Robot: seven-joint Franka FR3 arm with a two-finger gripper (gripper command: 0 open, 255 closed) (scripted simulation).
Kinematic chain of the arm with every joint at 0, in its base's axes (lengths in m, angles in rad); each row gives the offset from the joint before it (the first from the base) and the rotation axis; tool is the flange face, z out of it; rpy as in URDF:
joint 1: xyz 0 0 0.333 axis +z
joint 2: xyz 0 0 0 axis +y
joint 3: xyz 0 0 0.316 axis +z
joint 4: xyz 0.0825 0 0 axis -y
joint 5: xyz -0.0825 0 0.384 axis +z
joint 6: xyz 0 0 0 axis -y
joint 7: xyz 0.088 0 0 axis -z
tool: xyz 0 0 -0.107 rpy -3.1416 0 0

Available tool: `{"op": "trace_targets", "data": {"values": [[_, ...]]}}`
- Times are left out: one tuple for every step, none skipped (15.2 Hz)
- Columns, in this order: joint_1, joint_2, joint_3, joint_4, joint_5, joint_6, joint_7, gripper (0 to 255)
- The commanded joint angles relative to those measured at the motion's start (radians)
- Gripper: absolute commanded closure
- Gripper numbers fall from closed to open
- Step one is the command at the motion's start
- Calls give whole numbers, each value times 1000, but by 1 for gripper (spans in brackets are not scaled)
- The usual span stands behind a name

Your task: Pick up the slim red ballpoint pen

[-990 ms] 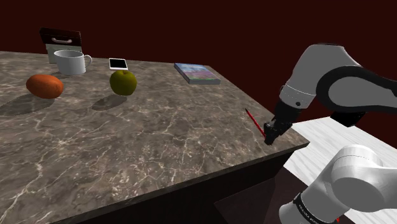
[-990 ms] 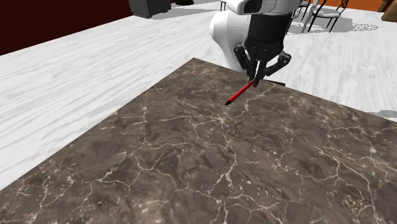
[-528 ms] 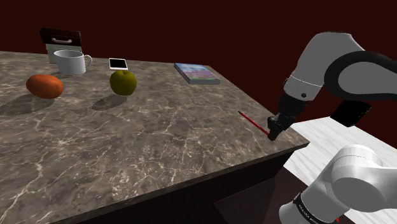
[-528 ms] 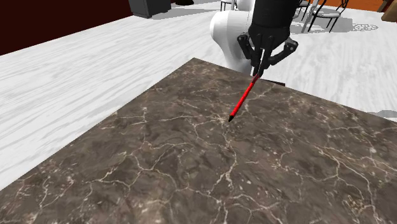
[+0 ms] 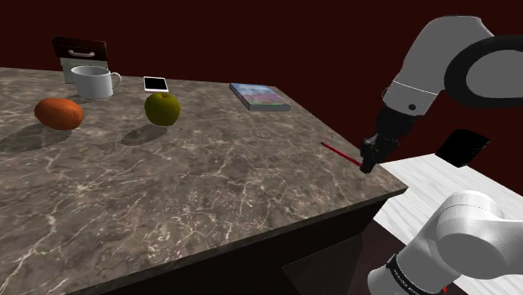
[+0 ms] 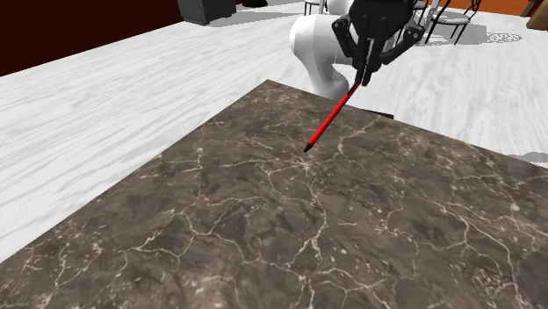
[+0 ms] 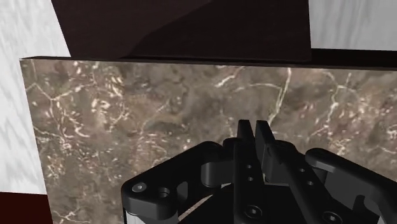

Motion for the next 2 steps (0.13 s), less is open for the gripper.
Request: {"op": "trace_targets", "data": {"values": [[-1,4,-2,17,-2,-13,0,255],[-1,4,-2,17,-2,-13,0,255]]}}
